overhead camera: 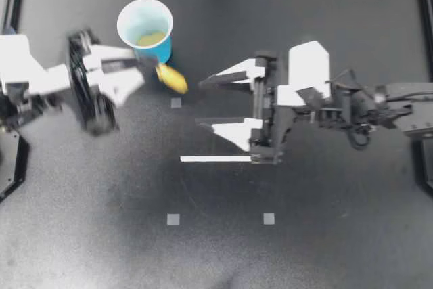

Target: Pick up the screwdriver with the right arm, hand it over to the left arm then place it into the cup.

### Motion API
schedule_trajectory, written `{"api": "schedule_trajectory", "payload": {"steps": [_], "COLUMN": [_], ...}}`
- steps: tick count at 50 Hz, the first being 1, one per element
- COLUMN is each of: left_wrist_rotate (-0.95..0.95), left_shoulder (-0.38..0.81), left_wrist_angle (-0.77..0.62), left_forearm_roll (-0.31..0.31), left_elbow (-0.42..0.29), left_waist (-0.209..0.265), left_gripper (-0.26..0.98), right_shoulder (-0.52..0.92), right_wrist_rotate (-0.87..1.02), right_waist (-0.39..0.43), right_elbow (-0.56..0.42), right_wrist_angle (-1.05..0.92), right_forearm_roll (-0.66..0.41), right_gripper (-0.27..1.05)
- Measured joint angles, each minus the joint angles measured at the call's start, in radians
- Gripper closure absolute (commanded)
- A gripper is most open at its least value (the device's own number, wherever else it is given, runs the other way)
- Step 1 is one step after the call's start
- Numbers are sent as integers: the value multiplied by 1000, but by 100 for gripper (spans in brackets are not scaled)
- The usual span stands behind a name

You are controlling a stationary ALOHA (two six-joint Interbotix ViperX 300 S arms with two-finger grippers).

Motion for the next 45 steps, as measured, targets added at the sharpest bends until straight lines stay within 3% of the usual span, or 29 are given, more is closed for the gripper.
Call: {"api": "schedule_trajectory", "payload": {"steps": [11,19,34,45], "left_wrist_rotate": [100,110,106,101], "left_shoulder": [-8,3,89,138], "left_wrist_angle": [6,12,17,26], "left_forearm_roll": [-61,-72,-74,-74], "left_elbow": [26,31,21,-8], "left_waist": [161,233,255,256], "left_gripper": [66,66,64,43], "right_shoulder": [-43,-48,-48,-48], "right_wrist_rotate": [0,0,0,0], "right_waist": [0,0,0,0], "right_elbow": [41,49,49,48], "right_wrist_angle": [-40,-48,-49,-49], "right_forearm_roll": [5,8,8,8], "right_gripper": [5,5,5,5]}}
